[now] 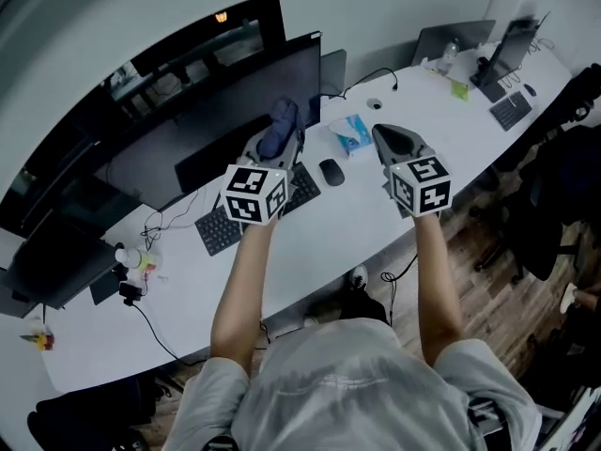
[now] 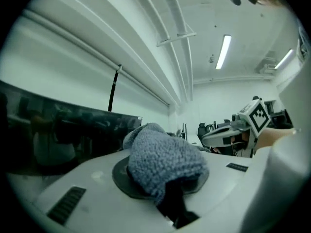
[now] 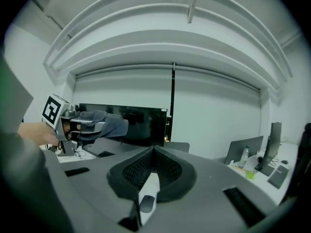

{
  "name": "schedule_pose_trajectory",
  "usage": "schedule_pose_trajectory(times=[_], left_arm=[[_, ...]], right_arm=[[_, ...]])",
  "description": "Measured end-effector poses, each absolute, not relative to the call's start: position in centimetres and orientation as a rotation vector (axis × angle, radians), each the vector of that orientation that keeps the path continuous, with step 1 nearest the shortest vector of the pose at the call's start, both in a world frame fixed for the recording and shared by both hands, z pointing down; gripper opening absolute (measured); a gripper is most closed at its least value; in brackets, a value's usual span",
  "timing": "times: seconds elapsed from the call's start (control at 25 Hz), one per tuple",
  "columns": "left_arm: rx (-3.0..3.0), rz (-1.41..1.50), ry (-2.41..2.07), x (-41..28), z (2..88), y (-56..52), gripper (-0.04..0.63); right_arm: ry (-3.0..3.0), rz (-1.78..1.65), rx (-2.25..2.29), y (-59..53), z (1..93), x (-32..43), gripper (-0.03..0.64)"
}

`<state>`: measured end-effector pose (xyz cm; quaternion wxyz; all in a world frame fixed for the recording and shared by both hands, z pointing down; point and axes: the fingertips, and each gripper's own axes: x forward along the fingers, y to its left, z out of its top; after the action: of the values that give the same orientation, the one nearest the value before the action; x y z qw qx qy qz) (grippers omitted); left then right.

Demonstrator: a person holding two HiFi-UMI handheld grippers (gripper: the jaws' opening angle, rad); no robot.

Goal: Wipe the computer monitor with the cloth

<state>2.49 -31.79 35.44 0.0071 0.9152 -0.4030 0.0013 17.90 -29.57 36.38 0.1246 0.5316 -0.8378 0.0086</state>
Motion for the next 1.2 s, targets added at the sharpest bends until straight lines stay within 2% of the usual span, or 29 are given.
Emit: schedule_pose_trajectory(times=[0.52, 0.88, 1.2], left_arm=[[2.975, 0.204, -1.385, -6.6, 35.2, -22.2, 0.051], [3.127, 0.265, -1.267, -6.3, 34.8, -17.0, 0.051], [3.151, 0.185, -1.285, -6.5, 33.3, -15.0, 0.051]], right_arm=[[-2.376, -0.137, 1.593, -19.8, 34.0, 13.4, 0.002], [-2.314, -0.230, 1.575, -15.9, 33.6, 12.0, 0.002], [-2.317, -0.274, 1.553, -13.2, 33.5, 11.3, 0.002]])
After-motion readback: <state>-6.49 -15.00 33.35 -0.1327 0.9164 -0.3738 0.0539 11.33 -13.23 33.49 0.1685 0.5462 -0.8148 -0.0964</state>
